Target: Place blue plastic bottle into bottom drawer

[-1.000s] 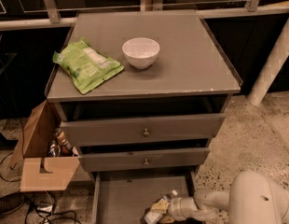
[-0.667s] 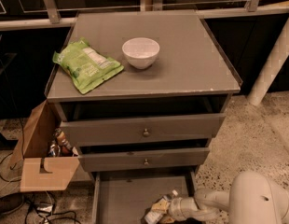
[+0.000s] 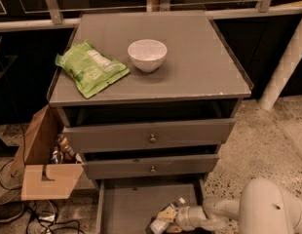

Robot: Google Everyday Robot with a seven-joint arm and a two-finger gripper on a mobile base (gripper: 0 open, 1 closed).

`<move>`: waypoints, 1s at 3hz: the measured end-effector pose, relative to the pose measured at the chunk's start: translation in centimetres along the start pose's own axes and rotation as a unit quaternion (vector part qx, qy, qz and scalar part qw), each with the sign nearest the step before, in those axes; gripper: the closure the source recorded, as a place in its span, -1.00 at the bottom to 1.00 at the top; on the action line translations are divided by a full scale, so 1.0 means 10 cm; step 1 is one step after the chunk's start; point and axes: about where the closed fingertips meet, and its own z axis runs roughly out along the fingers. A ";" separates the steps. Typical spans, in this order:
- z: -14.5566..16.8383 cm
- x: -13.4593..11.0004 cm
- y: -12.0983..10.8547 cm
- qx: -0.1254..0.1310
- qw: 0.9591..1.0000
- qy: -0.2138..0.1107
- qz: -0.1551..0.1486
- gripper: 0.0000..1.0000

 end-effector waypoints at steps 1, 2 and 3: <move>0.00 0.00 0.00 0.000 1.000 0.000 0.000 -0.74; 0.00 0.00 0.00 0.000 1.000 0.000 0.000 -1.00; 0.00 0.00 0.00 0.000 1.000 0.000 0.000 -1.00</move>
Offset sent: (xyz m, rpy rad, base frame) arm 0.0000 0.0000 0.0000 0.0000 0.0000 0.0000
